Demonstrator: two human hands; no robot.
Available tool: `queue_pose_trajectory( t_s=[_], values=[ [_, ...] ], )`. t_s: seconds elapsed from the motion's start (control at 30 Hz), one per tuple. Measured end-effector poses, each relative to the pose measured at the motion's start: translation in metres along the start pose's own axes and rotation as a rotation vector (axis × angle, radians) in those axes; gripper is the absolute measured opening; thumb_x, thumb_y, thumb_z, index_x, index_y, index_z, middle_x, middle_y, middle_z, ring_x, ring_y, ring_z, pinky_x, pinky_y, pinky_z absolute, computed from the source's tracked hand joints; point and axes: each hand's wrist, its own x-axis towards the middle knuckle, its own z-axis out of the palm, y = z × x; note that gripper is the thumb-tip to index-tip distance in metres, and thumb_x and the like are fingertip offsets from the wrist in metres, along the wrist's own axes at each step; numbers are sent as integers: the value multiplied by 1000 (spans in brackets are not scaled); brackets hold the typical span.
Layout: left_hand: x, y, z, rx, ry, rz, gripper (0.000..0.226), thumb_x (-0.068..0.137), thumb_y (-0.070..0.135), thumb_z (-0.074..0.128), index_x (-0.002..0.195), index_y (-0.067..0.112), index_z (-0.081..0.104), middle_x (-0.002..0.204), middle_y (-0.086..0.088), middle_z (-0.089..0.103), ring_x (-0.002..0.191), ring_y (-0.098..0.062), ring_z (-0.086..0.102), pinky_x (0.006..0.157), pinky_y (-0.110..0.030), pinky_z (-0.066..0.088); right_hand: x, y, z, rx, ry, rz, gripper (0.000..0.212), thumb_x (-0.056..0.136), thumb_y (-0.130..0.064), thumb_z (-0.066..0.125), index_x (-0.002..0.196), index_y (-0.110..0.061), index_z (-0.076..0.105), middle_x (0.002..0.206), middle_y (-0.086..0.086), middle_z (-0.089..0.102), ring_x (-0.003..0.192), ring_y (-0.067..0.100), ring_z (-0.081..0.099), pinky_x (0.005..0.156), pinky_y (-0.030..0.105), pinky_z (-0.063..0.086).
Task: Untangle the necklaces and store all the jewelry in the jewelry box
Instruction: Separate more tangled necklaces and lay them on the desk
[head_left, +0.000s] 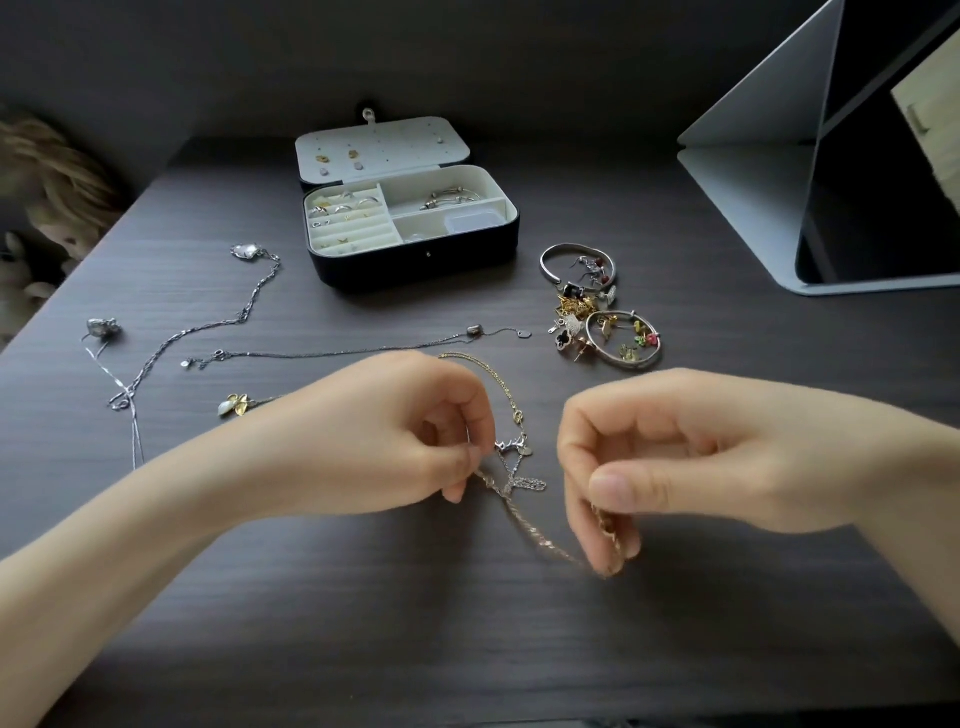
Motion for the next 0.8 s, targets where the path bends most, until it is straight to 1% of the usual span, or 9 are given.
queue_pose_trajectory(
  t_s=[0.07, 0.13, 0.2, 0.27, 0.37, 0.5, 0.63, 0.7, 0.8],
  values=[
    [0, -1, 0, 3, -5, 13, 14, 72, 27, 50, 78, 23, 62, 64, 11, 68, 55, -4, 54, 54, -14, 40, 0, -1, -3, 69, 48, -87, 13, 96, -12, 48, 82, -11, 49, 77, 6, 66, 66, 13, 60, 65, 26, 48],
    [0, -1, 0, 2, 0, 26, 16, 70, 25, 50, 78, 23, 64, 63, 10, 67, 55, -5, 54, 53, -13, 39, 0, -2, -8, 138, 138, -169, 14, 95, -12, 50, 81, -9, 49, 75, 9, 65, 65, 16, 59, 63, 28, 48],
    [0, -2, 0, 7, 22, 43, 17, 69, 25, 51, 77, 24, 66, 61, 9, 64, 53, -5, 51, 52, -13, 37, 0, -2, -13, 218, 236, -223, 14, 89, -15, 51, 81, -5, 47, 72, 10, 64, 63, 20, 59, 61, 29, 48],
    [0, -3, 0, 13, 60, 73, 17, 69, 26, 52, 77, 25, 67, 56, 9, 56, 50, -6, 46, 51, -14, 34, -1, -3, -17, 283, 295, -274, 13, 85, -17, 50, 81, -6, 47, 72, 10, 64, 64, 22, 59, 60, 29, 49],
    [0, 0, -2, -37, 95, 110, 14, 69, 25, 57, 77, 26, 69, 49, 10, 45, 45, -6, 38, 47, -13, 29, 0, -4, -20, 363, 378, -315, 13, 84, -19, 51, 80, -7, 49, 72, 9, 64, 63, 22, 61, 58, 28, 50],
    [0, 3, -3, -105, 105, 127, 11, 71, 33, 64, 78, 29, 70, 46, 10, 37, 45, -6, 31, 45, -14, 26, 3, -9, -20, 417, 440, -364, 12, 84, -20, 51, 78, -10, 53, 73, 8, 65, 64, 21, 63, 59, 28, 51],
    [-2, 6, -3, -198, 82, 107, 12, 71, 36, 65, 77, 27, 71, 45, 11, 39, 44, -7, 30, 43, -15, 25, 9, -14, -21, 430, 487, -367, 12, 88, -18, 48, 80, -9, 51, 75, 8, 65, 68, 22, 65, 61, 29, 53],
    [-3, 7, -3, -281, 37, 67, 13, 69, 32, 67, 78, 25, 72, 49, 8, 43, 48, -10, 33, 46, -18, 25, 15, -16, -21, 398, 544, -349, 14, 93, -14, 46, 82, -8, 50, 76, 9, 66, 71, 24, 67, 64, 30, 54],
    [-3, 8, -4, -401, -42, -9, 16, 64, 25, 70, 79, 18, 73, 54, 3, 49, 54, -13, 38, 51, -23, 28, 28, -19, -20, 346, 629, -299, 12, 94, -10, 44, 83, -6, 48, 76, 11, 67, 74, 26, 69, 66, 31, 55]
  ],
)
